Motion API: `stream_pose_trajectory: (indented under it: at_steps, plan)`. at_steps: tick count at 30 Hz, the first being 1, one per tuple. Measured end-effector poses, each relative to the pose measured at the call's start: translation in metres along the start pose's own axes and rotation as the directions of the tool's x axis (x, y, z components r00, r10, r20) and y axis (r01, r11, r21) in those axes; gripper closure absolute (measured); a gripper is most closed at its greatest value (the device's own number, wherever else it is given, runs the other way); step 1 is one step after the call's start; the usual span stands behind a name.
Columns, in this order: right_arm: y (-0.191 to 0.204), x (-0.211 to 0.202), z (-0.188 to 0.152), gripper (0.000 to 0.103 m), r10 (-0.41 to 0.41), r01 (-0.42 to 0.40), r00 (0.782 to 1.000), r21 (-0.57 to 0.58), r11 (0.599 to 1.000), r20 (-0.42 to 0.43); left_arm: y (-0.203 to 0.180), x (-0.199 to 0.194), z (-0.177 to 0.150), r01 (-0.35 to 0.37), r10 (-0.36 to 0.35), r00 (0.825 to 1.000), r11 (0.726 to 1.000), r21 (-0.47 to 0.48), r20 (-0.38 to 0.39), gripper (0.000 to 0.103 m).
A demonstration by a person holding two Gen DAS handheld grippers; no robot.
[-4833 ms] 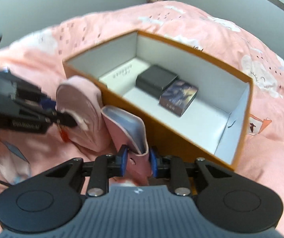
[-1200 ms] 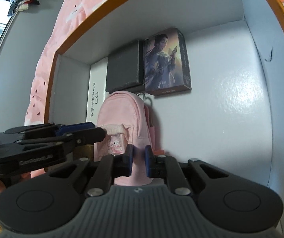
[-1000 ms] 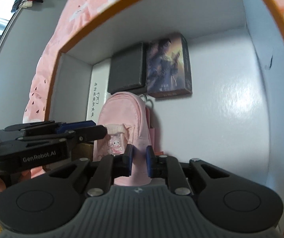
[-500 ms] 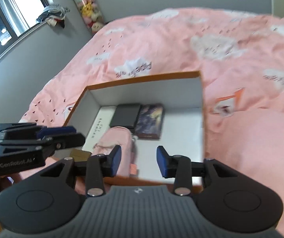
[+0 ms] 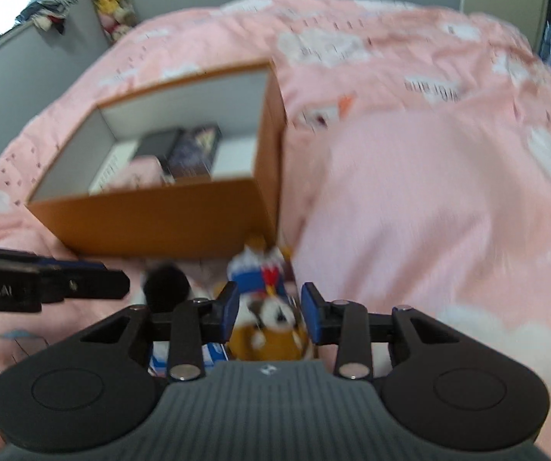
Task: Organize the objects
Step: 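Withdraw both grippers and move them to the plush toys beside the box, then close left gripper on the panda plush while right gripper grasps the raccoon plush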
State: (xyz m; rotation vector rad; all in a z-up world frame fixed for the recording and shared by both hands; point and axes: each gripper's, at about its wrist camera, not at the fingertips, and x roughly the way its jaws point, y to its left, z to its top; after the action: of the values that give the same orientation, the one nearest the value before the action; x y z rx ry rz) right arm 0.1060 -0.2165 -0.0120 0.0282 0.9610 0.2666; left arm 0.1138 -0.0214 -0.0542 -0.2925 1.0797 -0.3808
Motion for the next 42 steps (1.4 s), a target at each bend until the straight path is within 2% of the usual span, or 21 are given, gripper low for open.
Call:
stream_pose_trajectory:
  at_steps: [3,7,11,15,18,24,29,34,38,42]
  plan:
    - [-0.004,0.007,-0.008,0.064,0.032,-0.031,0.999,0.015,0.999,-0.022,-0.006,0.008,0.003,-0.032,0.031,0.999,0.999,-0.021,-0.03,0.046]
    - [-0.003,0.016,-0.013,0.064,0.049,-0.05,0.998,-0.015,0.999,-0.046,-0.01,0.022,0.003,-0.068,0.063,0.995,0.996,-0.059,-0.082,0.043]
    - [-0.005,0.027,-0.017,0.061,0.082,-0.084,0.993,-0.018,0.996,-0.084,-0.018,0.032,0.006,-0.101,0.095,0.988,0.994,-0.044,-0.125,0.038]
    - [-0.004,0.032,-0.02,0.055,0.084,-0.088,0.992,-0.04,0.995,-0.093,-0.023,0.046,0.009,-0.152,0.14,0.973,0.987,-0.048,-0.184,0.031]
    - [-0.004,0.037,-0.02,0.05,0.093,-0.098,0.99,-0.042,0.994,-0.108,-0.017,0.057,0.008,-0.214,0.194,0.955,0.975,-0.067,-0.227,0.026]
    - [-0.002,0.037,-0.019,0.048,0.096,-0.105,0.988,-0.072,0.992,-0.12,0.009,0.055,-0.001,-0.162,0.11,0.959,0.969,-0.187,-0.26,0.024]
    - [0.012,0.033,-0.015,0.045,0.064,-0.084,0.992,-0.192,0.978,-0.11,0.025,0.054,-0.013,-0.107,0.028,0.96,0.956,-0.273,-0.279,0.024]
    - [0.015,0.043,-0.01,0.034,0.074,-0.106,0.986,-0.217,0.97,-0.152,0.03,0.056,-0.017,-0.09,0.005,0.961,0.95,-0.298,-0.276,0.024]
    - [0.004,0.056,-0.009,0.034,0.105,-0.135,0.975,-0.146,0.98,-0.196,0.038,0.053,-0.023,-0.057,-0.031,0.966,0.944,-0.326,-0.258,0.026]
    - [0.004,0.059,-0.01,0.037,0.1,-0.13,0.974,-0.14,0.982,-0.204,0.036,0.045,-0.026,-0.051,-0.018,0.971,0.959,-0.28,-0.239,0.031]
